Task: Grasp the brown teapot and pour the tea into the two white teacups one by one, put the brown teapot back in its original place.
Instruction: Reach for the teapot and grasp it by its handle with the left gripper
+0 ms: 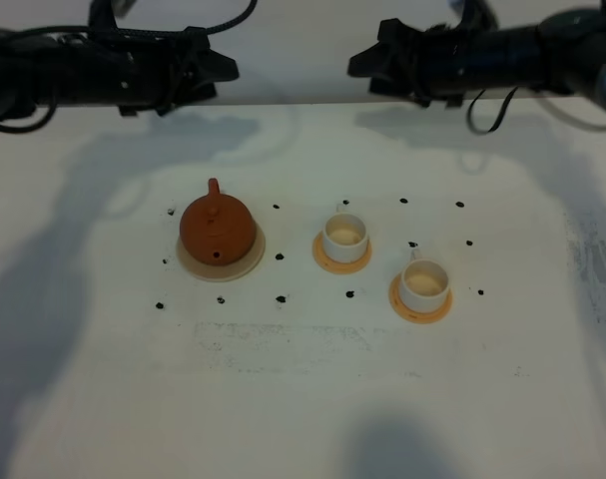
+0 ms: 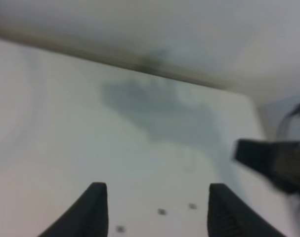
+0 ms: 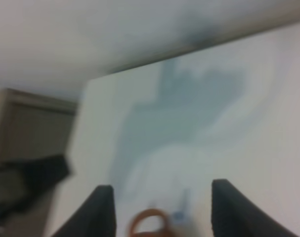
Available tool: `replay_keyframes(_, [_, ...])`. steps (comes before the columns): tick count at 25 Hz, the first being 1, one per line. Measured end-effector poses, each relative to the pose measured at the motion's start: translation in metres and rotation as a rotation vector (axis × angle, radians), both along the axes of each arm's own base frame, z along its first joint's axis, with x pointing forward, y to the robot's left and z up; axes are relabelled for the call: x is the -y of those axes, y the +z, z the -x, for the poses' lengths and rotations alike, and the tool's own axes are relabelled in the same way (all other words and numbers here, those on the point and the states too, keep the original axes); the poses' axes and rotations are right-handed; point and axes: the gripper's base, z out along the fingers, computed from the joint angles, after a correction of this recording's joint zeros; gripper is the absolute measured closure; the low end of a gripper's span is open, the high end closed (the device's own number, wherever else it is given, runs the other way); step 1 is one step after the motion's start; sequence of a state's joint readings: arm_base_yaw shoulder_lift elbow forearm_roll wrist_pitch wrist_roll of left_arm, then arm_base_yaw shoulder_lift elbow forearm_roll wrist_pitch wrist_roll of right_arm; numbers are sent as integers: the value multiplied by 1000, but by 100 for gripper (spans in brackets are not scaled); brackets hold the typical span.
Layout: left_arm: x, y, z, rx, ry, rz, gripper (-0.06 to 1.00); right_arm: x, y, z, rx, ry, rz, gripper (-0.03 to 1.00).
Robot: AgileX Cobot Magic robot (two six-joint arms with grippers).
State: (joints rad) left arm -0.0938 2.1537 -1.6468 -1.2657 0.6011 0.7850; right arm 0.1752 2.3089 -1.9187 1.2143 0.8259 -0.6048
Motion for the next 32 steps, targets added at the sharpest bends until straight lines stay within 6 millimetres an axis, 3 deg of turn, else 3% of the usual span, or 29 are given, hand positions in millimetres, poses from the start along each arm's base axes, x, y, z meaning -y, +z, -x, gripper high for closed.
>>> replay_keyframes(12, [-25, 56, 24, 114, -12, -425, 55, 35, 75, 21, 222, -45, 518, 51])
replay_keyframes(17, [-32, 84, 35, 161, 15, -506, 55, 47, 117, 37, 309, -91, 616, 51])
replay_keyframes(22, [-34, 123, 54, 241, 34, -505, 55, 54, 171, 65, 427, -132, 627, 51])
replay_keyframes(26, [-34, 151, 74, 275, 15, -501, 56, 48, 209, 94, 506, -125, 616, 54])
replay_keyframes(32, [-37, 182, 99, 337, 9, -528, 56, 25, 241, 132, 604, -68, 616, 56])
